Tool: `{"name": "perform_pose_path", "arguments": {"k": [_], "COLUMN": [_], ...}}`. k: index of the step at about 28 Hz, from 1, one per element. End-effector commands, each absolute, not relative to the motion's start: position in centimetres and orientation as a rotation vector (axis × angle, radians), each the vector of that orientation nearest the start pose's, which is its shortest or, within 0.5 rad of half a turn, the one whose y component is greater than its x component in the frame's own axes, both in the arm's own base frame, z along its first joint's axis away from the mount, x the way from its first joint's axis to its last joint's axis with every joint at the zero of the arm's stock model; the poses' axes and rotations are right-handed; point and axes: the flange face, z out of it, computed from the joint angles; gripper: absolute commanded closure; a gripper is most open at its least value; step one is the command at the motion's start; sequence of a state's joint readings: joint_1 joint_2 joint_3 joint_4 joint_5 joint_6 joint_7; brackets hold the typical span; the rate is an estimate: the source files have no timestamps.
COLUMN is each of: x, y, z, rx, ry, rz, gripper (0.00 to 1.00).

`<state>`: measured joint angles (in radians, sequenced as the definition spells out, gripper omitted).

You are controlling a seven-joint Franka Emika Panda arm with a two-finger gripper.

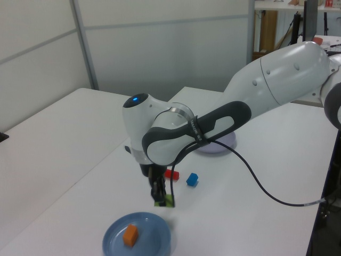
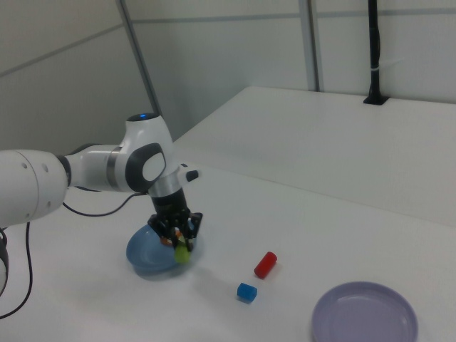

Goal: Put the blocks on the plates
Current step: 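Place the green block on the light blue plate beside the orange block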

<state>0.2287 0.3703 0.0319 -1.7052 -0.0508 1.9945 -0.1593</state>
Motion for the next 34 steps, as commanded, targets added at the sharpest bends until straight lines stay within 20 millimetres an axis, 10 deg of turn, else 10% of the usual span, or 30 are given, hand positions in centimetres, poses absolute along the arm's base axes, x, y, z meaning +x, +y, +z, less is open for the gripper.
{"name": "perform_pose_path", "arguments": {"k": [1,12,19,21,23,24,34], "x": [61.6,59.4,59.0,59.2,59.5,59.5,62.3], "y": [19.9,30.9,32.1,31.9,31.4,31.4,27.1], "z": [37.7,34.3,33.1,33.2,33.3,33.3,36.0], "rx": [-3.122,-3.172,-3.189,-3.184,-3.186,-3.187,-3.169], "ry": [-0.388,-0.171,-0.177,-0.171,-0.177,-0.18,-0.085], "rz": [0.063,-0.162,-0.173,-0.184,-0.192,-0.193,-0.241], "gripper": [1.0,1.0,1.0,0.87,0.1,0.0,0.0]}}
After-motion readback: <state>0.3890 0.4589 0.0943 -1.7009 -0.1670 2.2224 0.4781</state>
